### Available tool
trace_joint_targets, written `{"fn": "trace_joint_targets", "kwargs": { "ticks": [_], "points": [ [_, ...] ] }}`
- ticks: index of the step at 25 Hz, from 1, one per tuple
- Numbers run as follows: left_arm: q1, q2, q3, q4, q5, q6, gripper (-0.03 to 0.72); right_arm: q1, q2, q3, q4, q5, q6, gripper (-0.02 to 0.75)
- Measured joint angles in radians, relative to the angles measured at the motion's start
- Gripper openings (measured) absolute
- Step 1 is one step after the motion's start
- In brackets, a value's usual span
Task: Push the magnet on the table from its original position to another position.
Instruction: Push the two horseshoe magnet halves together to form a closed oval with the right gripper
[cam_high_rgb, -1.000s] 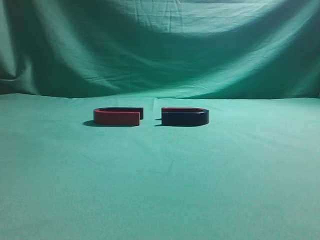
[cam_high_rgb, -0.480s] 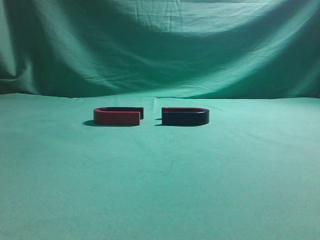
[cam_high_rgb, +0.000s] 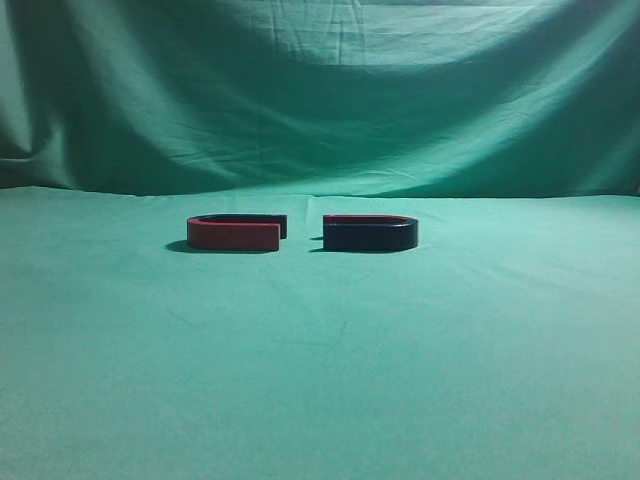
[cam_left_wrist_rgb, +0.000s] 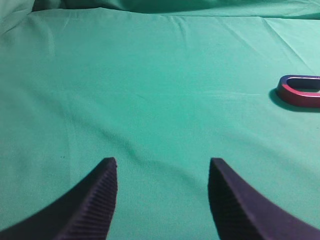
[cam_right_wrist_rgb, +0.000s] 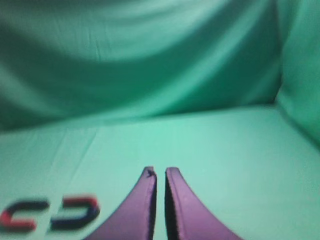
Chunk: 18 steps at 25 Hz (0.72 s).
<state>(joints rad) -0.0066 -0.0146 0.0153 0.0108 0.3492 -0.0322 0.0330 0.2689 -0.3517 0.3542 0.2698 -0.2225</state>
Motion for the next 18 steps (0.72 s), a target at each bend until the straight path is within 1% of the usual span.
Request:
{"fn": "trace_joint_targets", "kwargs": {
  "ticks": [2, 4, 7, 10, 12, 16, 18],
  "points": [
    [0.000, 0.000, 0.000, 0.000, 0.000, 0.000, 0.372, 0.000, 0.091, -0.051, 0.017, 0.099, -0.005, 0.000],
    [0.000, 0.000, 0.000, 0.000, 0.000, 0.000, 0.372, 0.000, 0.184, -0.110, 0.022, 0.224, -0.009, 0.000],
    [0.000, 0.000, 0.000, 0.000, 0.000, 0.000, 0.372, 0.000, 0.308, -0.196, 0.022, 0.452, -0.013, 0.000],
    [0.000, 0.000, 0.000, 0.000, 0.000, 0.000, 0.372, 0.000, 0.427, -0.275, 0.020, 0.614, -0.025, 0.000],
    [0.000, 0.000, 0.000, 0.000, 0.000, 0.000, 0.372, 0.000, 0.501, -0.318, 0.020, 0.670, -0.034, 0.000],
    [0.000, 0.000, 0.000, 0.000, 0.000, 0.000, 0.372, 0.000, 0.592, -0.385, 0.020, 0.708, -0.050, 0.000],
    [0.000, 0.000, 0.000, 0.000, 0.000, 0.000, 0.372, 0.000, 0.625, -0.407, 0.020, 0.719, -0.112, 0.000]
  ]
}}
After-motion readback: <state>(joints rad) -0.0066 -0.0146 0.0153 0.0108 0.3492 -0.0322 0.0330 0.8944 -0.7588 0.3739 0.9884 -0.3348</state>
